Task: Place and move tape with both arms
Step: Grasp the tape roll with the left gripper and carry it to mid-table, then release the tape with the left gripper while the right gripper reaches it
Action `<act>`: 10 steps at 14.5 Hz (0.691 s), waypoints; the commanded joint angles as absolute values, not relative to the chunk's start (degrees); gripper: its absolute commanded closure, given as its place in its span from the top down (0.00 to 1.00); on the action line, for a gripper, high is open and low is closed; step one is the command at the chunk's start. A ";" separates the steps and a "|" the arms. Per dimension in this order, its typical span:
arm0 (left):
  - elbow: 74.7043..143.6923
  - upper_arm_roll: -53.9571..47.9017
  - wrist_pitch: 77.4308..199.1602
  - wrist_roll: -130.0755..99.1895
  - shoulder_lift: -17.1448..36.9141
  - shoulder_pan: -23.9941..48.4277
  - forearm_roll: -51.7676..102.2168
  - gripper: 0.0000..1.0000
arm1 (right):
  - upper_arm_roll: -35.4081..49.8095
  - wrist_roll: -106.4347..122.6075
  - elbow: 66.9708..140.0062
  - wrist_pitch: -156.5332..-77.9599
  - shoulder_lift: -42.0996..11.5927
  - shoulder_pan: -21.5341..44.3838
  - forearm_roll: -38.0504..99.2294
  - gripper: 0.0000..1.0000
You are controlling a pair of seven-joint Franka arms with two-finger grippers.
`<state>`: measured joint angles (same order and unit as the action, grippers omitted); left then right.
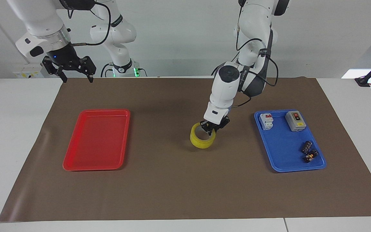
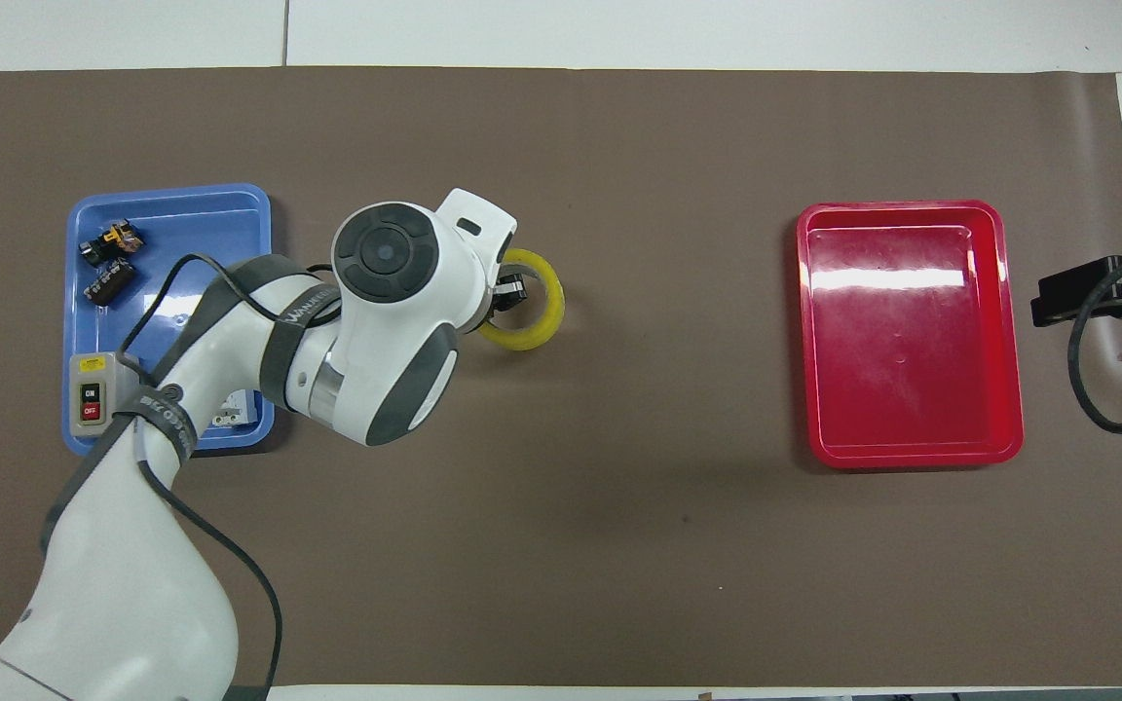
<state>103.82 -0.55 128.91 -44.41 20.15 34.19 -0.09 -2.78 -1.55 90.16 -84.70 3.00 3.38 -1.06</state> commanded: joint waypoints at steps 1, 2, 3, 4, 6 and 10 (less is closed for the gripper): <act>103.71 0.35 131.48 -48.25 22.15 36.74 -3.60 0.00 | -2.55 -0.09 90.00 -84.02 3.16 2.72 -0.53 1.00; 103.71 0.35 132.53 -48.25 22.24 36.91 -3.60 0.00 | -2.55 -0.09 90.00 -84.02 3.16 2.72 -0.53 1.00; 103.88 0.35 133.58 -48.25 22.32 37.18 -3.60 0.00 | -2.55 -0.09 90.00 -84.02 3.25 2.72 -0.53 1.00; 103.89 0.35 133.77 -48.34 22.59 37.26 -3.60 0.00 | -2.55 -0.09 90.00 -84.02 3.16 2.72 -0.53 1.00; 103.89 0.26 134.03 -48.25 22.94 38.05 -3.60 0.00 | -2.55 -0.09 90.00 -84.02 3.16 2.72 -0.53 1.00; 105.02 0.18 135.09 -48.08 23.64 39.28 -3.60 0.00 | -2.55 -0.09 90.09 -84.02 3.25 2.72 -0.53 1.00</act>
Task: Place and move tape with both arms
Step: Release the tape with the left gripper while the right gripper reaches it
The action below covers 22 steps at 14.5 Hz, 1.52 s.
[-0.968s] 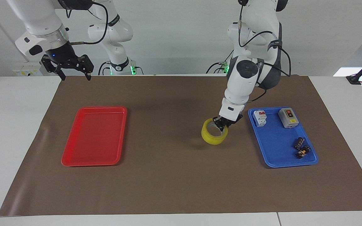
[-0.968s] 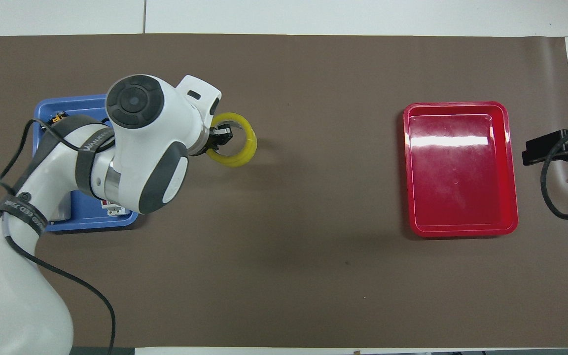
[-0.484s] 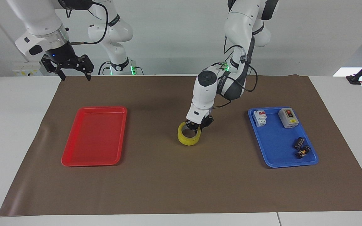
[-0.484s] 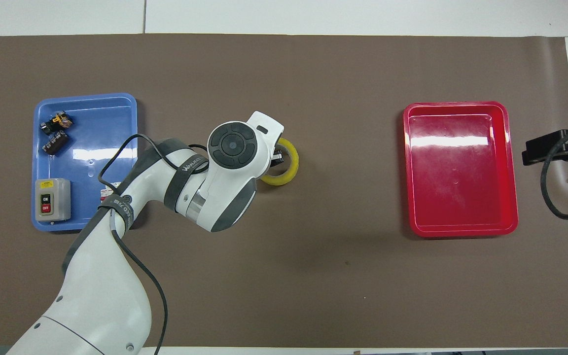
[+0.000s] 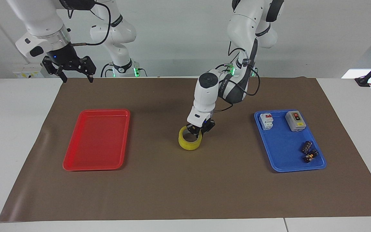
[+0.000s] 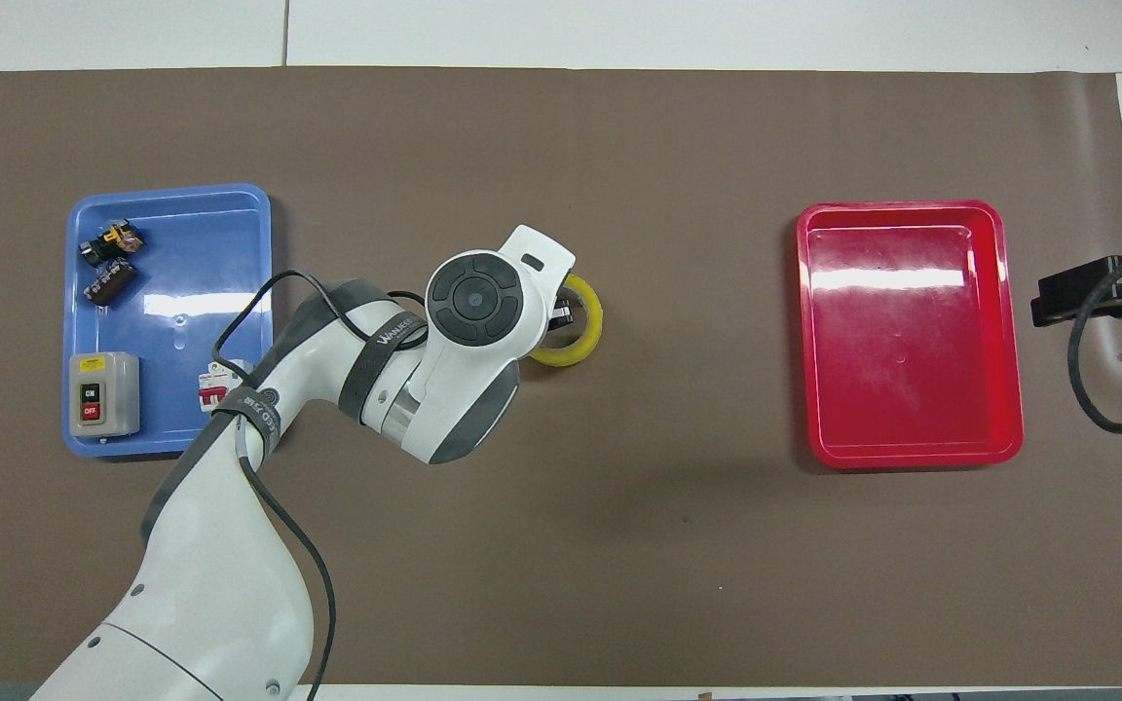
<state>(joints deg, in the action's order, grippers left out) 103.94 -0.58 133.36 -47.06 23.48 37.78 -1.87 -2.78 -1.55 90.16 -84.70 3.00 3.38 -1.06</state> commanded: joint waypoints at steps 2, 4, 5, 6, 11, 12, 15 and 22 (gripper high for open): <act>105.12 0.26 134.04 -47.90 23.12 39.29 -3.60 0.98 | -2.55 -0.09 90.09 -84.02 3.25 2.72 -0.53 1.00; 105.21 0.26 131.41 -47.29 20.50 38.24 -3.60 1.00 | -2.55 -0.09 90.09 -84.02 3.25 2.72 -0.53 1.00; 105.29 0.26 130.00 -47.11 18.56 37.10 -3.60 1.00 | -2.55 -0.17 90.09 -84.02 3.25 2.72 -0.53 1.00; 105.29 0.26 127.90 -46.94 16.46 36.05 -3.60 1.00 | -2.55 -0.44 90.44 -84.28 3.34 2.81 -0.53 1.00; 105.29 0.26 116.39 -34.04 8.89 27.26 -3.52 1.00 | -1.68 -2.19 94.57 -87.80 4.49 4.91 -0.53 1.00; 105.29 0.35 114.28 -31.32 7.83 24.90 -3.52 1.00 | -1.67 -4.37 94.66 -89.37 3.44 6.40 -0.44 1.00; 104.94 0.35 109.36 -22.88 4.23 17.51 -2.47 1.00 | -1.49 -8.50 94.31 -94.55 -0.86 12.29 1.13 1.00; 96.88 1.14 93.81 -4.33 0.17 5.20 2.64 1.00 | -1.32 -23.02 95.88 -112.65 -13.69 25.65 2.11 1.00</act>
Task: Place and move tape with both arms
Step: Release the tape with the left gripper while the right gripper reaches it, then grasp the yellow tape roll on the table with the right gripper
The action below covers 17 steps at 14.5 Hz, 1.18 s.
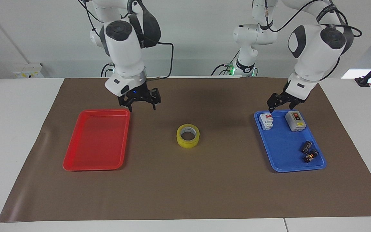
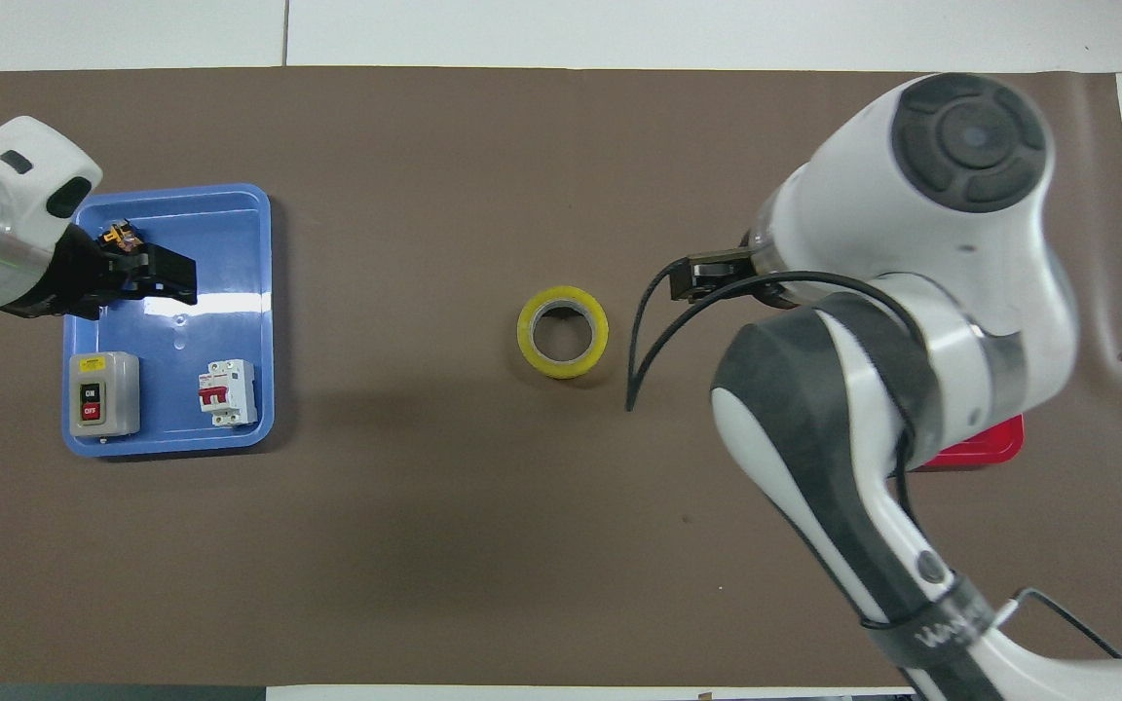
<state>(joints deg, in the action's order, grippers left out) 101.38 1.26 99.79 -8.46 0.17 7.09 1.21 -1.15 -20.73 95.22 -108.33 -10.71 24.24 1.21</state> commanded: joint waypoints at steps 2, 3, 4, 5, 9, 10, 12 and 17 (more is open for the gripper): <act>92.66 1.14 89.23 -2.73 0.35 3.26 2.64 1.00 | -1.32 -23.99 97.46 -118.36 -16.59 27.76 2.11 1.00; 90.90 1.14 87.38 -2.64 0.44 2.64 2.64 1.00 | -1.32 -26.00 97.21 -121.96 -19.48 28.73 2.11 1.00; 89.57 1.14 86.23 -2.55 0.53 2.11 2.64 1.00 | -1.32 -28.63 97.29 -125.65 -22.12 30.13 2.02 1.00; 88.69 1.14 85.26 -2.55 0.53 2.02 2.64 1.00 | -1.32 -30.57 97.56 -129.08 -23.98 31.80 2.02 1.00; 91.04 1.14 83.23 -2.02 -1.75 1.93 2.64 1.00 | -1.32 -25.95 103.34 -134.54 -23.82 32.25 1.93 1.00; 91.32 1.23 83.67 -2.02 -1.84 1.93 2.64 1.00 | -1.32 -24.54 105.36 -136.21 -23.47 32.69 1.93 1.00; 92.28 1.23 83.85 -2.02 -2.20 1.93 2.64 1.00 | -1.32 -20.24 106.61 -137.90 -23.20 32.61 1.93 1.00; 92.29 1.14 84.29 -2.46 -2.20 2.02 2.55 1.00 | -1.32 -17.40 109.51 -140.88 -22.68 32.69 1.93 0.98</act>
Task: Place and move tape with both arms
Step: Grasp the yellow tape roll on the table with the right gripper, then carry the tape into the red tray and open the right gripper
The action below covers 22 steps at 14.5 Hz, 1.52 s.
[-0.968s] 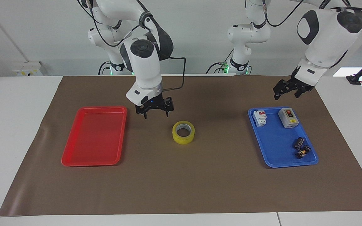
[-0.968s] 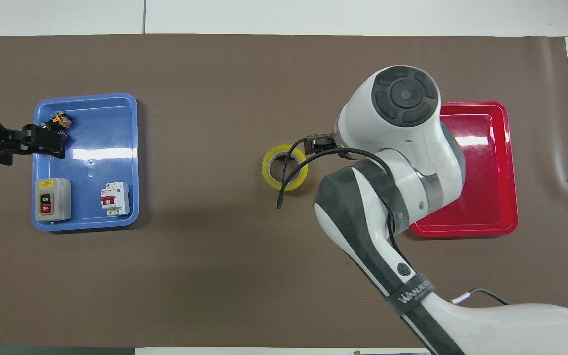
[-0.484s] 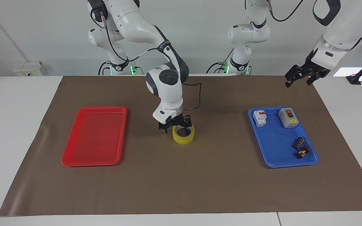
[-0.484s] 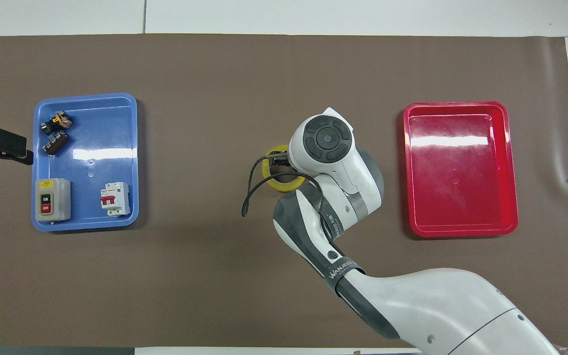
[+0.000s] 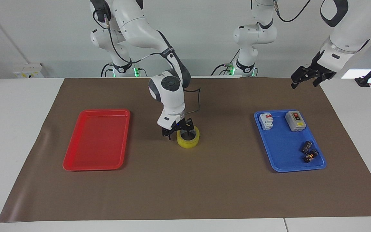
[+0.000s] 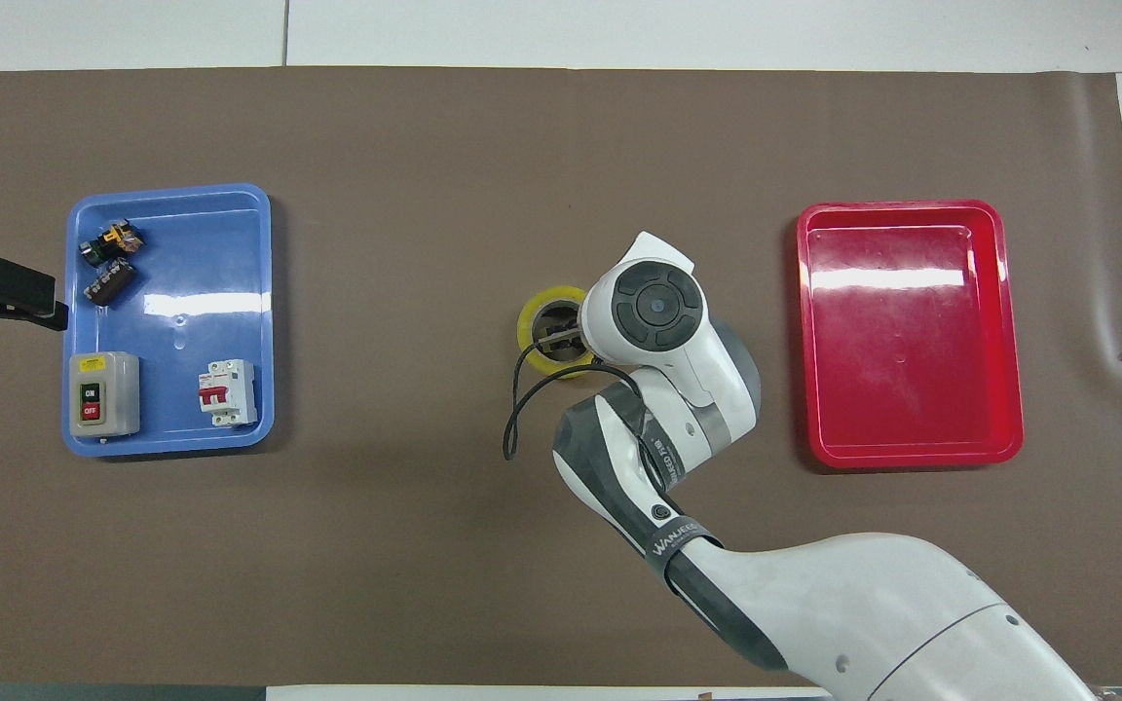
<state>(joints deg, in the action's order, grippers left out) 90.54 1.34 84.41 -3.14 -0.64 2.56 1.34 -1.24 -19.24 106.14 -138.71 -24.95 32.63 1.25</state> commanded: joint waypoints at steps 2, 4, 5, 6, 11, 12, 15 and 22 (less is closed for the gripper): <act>92.29 1.14 84.29 -2.37 -2.20 1.93 2.55 1.00 | -1.32 -16.18 109.86 -141.94 -22.68 32.61 1.93 0.78; 92.29 1.14 84.29 -2.37 -2.20 2.02 2.55 1.00 | -1.32 -15.21 109.86 -142.21 -22.68 32.61 1.93 0.17; 92.29 1.14 84.20 -2.37 -2.20 2.02 2.55 1.00 | -1.32 -15.29 110.12 -142.21 -22.68 32.78 1.93 0.00; 92.29 1.14 84.29 -2.37 -2.20 2.02 2.55 1.00 | -1.32 -15.64 110.47 -142.12 -22.59 32.87 1.93 0.00; 92.29 1.14 84.20 -2.46 -2.20 2.02 2.55 1.00 | -1.41 -16.08 101.56 -129.96 -22.94 31.82 1.93 0.00; 92.29 1.14 84.20 -2.46 -2.20 2.02 2.55 1.00 | -1.49 -16.08 96.12 -123.73 -23.46 30.69 1.85 0.00; 92.29 1.14 84.29 -2.46 -2.20 2.02 2.55 1.00 | -1.49 -13.47 91.23 -112.87 -21.46 24.28 1.05 0.00; 92.29 1.14 84.20 -2.46 -2.20 2.02 2.55 1.00 | -1.67 16.75 98.86 -107.91 -14.42 6.70 -1.40 0.00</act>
<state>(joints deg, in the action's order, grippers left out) 90.57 1.34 84.41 -3.14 -0.64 2.56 1.34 -2.53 10.05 94.03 -105.62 -16.66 10.45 -0.25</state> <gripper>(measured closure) 0.000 0.780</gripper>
